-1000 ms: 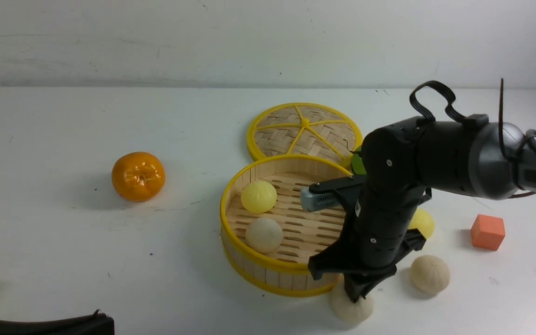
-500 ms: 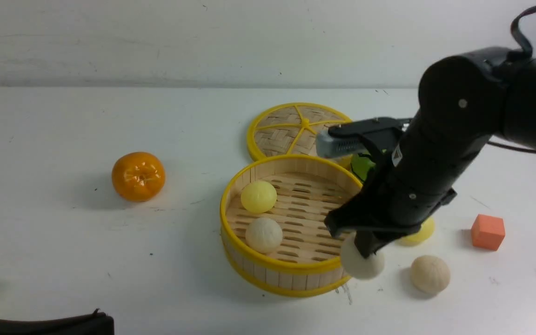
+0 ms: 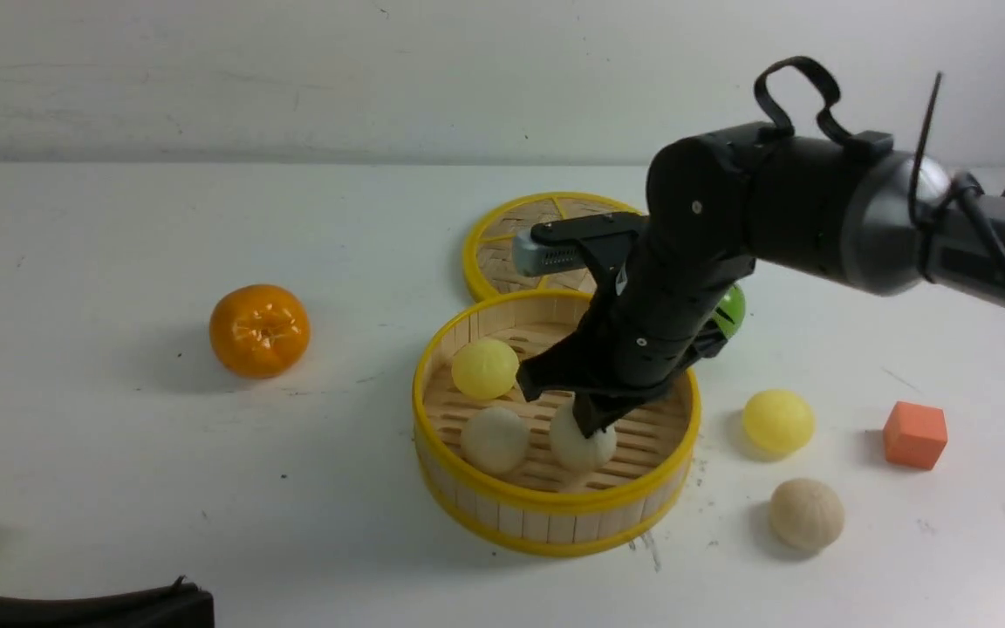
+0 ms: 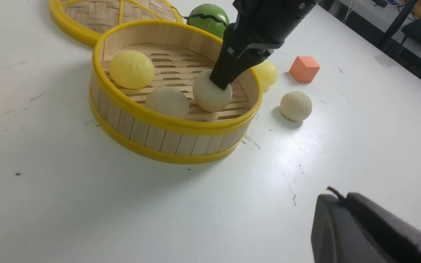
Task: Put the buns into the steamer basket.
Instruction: Use the right arm to put the steamed stuffed bun into the steamer, then use the right arm to grab a steamed stuffed bun
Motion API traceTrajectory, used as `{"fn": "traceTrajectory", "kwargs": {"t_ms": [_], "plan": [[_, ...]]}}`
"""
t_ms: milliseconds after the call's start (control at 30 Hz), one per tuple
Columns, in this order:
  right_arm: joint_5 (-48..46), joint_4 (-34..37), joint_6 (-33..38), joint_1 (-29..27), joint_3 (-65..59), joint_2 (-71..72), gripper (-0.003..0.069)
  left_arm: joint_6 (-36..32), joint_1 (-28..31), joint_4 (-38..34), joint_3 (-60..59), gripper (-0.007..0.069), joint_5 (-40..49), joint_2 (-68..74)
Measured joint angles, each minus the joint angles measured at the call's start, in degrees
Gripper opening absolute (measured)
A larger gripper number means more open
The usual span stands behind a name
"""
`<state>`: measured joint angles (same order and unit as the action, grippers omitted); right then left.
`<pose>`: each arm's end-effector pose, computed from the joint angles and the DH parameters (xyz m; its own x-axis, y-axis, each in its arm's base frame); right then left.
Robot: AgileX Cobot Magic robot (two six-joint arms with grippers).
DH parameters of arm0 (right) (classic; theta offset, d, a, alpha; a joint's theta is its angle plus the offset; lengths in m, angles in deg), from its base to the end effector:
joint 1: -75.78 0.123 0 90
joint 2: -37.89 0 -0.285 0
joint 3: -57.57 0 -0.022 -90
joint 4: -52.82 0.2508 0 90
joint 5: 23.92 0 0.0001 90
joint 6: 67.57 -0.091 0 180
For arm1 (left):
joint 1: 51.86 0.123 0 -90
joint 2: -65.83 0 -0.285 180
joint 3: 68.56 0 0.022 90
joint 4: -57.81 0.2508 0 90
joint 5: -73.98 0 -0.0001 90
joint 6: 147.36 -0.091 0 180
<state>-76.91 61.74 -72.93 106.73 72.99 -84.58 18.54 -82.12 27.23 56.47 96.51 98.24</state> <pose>0.3634 0.2311 0.2262 -0.8924 -0.3192 -0.3191 -0.3874 0.9044 0.1788 0.0724 -0.0628 0.2830 -0.4093 -0.0460 -0.9112 0.5708 0.7662 -0.2951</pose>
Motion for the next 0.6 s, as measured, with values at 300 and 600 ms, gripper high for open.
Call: {"fn": "traceTrajectory", "kwargs": {"t_ms": [300, 600], "plan": [[-2.7, -0.1, -1.5, 0.0, 1.8, 0.8, 0.0452, 0.0, 0.0, -0.3, 0.0, 0.0029, 0.1, 0.0], [-11.6, -12.7, -7.6, -1.5, -4.2, 16.9, 0.0484, 0.0, 0.0, -1.0, 0.0, 0.0039, 0.3, 0.0]]}}
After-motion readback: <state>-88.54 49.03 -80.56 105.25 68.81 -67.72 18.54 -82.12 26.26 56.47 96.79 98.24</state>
